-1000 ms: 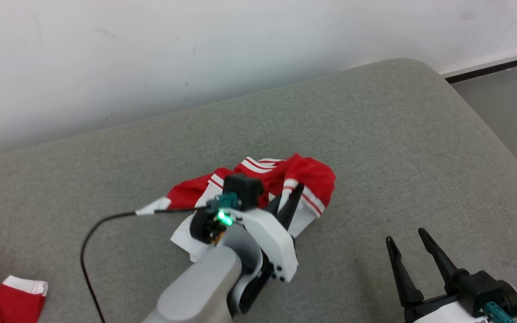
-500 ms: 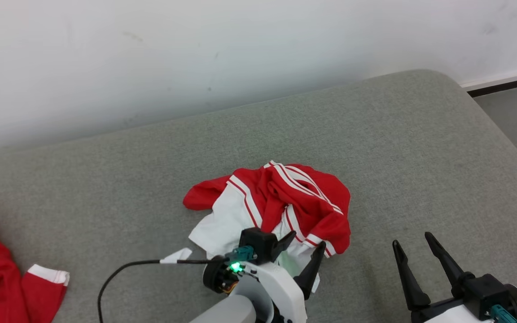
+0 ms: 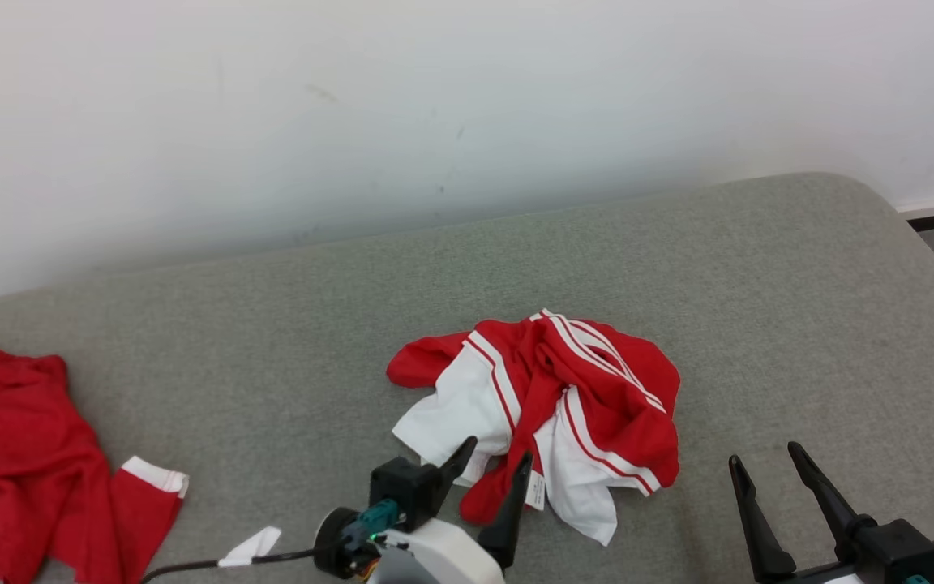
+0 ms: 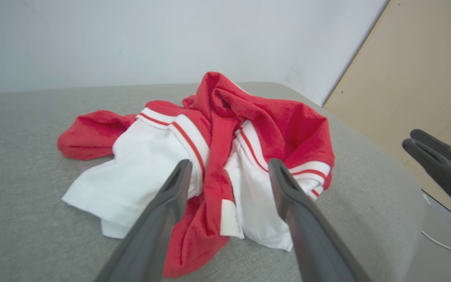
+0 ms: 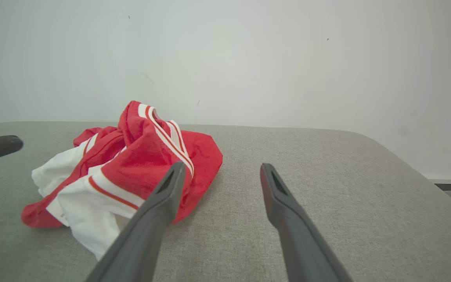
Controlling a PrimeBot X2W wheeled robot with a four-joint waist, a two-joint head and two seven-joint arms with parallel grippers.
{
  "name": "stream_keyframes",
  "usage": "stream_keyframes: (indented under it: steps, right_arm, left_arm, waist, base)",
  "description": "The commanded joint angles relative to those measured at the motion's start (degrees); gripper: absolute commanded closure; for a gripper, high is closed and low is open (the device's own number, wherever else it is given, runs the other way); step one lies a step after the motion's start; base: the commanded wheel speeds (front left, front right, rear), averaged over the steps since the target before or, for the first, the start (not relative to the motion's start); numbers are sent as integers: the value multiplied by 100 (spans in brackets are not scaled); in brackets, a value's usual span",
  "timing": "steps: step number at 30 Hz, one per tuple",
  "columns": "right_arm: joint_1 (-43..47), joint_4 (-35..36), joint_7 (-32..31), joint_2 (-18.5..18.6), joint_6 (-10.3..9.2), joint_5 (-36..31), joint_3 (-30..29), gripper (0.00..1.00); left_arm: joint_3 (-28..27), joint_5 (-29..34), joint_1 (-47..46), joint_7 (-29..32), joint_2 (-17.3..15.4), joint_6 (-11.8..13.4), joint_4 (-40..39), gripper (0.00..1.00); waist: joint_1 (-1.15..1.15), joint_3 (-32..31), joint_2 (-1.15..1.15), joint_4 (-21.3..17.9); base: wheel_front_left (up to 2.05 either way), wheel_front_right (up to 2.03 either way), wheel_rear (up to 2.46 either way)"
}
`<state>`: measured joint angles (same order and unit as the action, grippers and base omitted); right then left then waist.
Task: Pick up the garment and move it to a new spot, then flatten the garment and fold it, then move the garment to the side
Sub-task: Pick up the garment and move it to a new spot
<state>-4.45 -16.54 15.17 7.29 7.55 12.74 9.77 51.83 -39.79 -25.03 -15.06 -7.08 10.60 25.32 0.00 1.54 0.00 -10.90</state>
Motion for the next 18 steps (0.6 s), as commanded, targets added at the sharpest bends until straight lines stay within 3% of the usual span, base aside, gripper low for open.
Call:
stream_keyframes:
  steps: [1, 9, 18]
  right_arm:
    - [73, 24, -2, 35, -12, -35, -34, 0]
    - [212, 62, -3, 37, -12, -69, -86, 0]
    - [188, 111, -3, 104, -12, -53, -38, 0]
  left_arm:
    - [-146, 147, 202, -12, -92, 62, -137, 0]
    - [-1164, 942, 957, -10, -422, 396, -786, 0]
    - [-2358, 810, 1228, 14, -1099, 748, -190, 0]
  waist:
    - [0, -59, 0, 100]
    - [0, -165, 0, 379]
    - [0, -79, 0, 485]
  base:
    - [0, 0, 0]
    - [0, 0, 0]
    - [0, 0, 0]
